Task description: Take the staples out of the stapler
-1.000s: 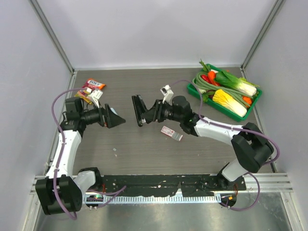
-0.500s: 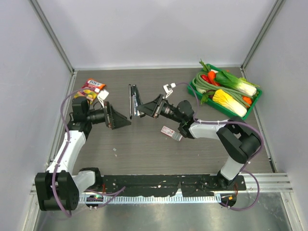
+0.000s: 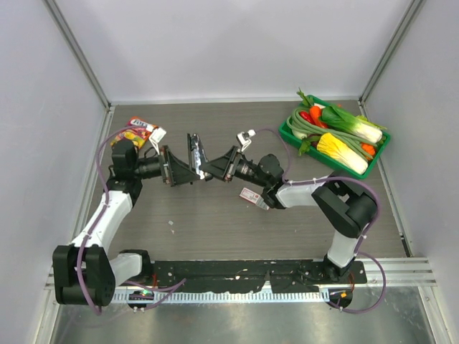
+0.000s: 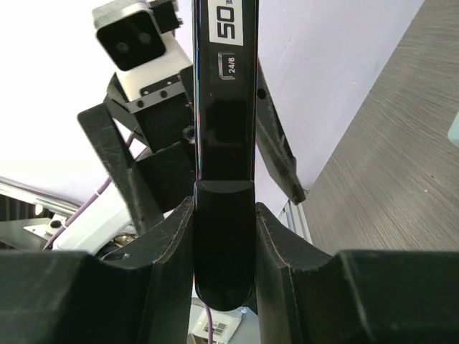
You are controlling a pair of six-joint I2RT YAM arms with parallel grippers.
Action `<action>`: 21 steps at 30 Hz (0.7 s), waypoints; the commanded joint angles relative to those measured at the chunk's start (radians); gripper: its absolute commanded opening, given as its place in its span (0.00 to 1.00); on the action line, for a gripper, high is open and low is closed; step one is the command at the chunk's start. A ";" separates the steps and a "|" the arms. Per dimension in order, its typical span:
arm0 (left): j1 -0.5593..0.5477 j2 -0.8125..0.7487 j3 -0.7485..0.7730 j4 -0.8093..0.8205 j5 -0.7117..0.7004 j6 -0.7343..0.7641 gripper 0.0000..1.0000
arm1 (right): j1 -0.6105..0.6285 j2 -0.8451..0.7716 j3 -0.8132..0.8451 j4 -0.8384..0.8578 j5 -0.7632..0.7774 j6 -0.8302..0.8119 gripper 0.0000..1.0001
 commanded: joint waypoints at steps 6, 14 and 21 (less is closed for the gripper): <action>-0.016 0.019 0.031 -0.075 0.062 0.105 0.72 | 0.016 0.043 0.055 0.311 -0.003 0.045 0.01; -0.023 0.021 0.036 -0.127 0.053 0.174 0.12 | 0.024 0.032 0.052 0.293 -0.031 0.026 0.01; -0.026 0.044 0.174 -0.620 -0.013 0.578 0.03 | 0.017 -0.039 0.006 0.160 -0.100 -0.075 0.01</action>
